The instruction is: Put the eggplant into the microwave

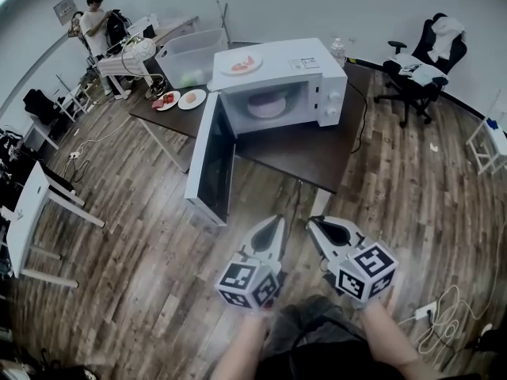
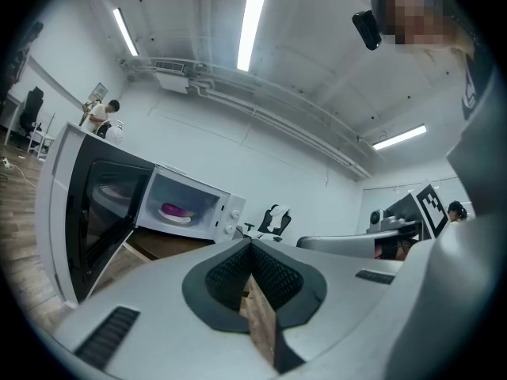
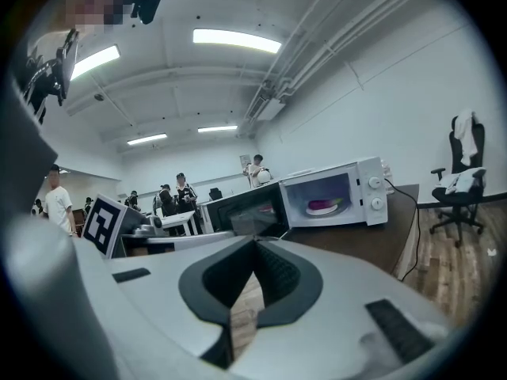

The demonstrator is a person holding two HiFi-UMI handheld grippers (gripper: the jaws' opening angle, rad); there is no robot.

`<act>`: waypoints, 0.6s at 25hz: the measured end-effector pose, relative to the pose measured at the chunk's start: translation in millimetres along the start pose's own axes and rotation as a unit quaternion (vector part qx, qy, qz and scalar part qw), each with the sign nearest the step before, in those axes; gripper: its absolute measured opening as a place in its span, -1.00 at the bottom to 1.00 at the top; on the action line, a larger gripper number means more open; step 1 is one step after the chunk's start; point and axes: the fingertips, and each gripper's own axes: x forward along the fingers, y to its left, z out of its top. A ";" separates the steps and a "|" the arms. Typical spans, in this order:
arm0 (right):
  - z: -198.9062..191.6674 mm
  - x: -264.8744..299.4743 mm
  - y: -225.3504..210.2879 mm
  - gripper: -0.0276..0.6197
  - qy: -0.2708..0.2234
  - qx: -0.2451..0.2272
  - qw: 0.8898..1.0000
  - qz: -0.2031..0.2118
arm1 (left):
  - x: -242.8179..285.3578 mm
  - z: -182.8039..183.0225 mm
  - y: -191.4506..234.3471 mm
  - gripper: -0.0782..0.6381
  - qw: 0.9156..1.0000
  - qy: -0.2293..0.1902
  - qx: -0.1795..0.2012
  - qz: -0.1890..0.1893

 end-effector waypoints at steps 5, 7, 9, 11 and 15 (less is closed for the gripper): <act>-9.1 0.5 11.6 -0.91 0.012 -0.004 1.000 -0.002 | -9.7 -5.6 -2.5 -0.78 1.000 0.002 -0.008 -0.008; -11.2 2.1 17.3 -0.91 0.014 -0.008 1.000 -0.002 | -15.1 -6.5 0.0 -0.78 1.000 0.001 -0.012 -0.008; -11.6 2.6 21.0 -0.91 0.015 -0.014 1.000 -0.002 | -19.5 -7.3 3.0 -0.78 1.000 0.000 -0.014 -0.006; -11.3 2.1 23.5 -0.91 0.016 -0.020 1.000 -0.002 | -24.1 -7.4 5.6 -0.78 1.000 -0.003 -0.016 -0.002; -6.0 3.6 28.7 -0.91 0.012 -0.028 1.000 0.000 | -31.1 -3.6 8.3 -0.78 1.000 -0.011 -0.017 0.003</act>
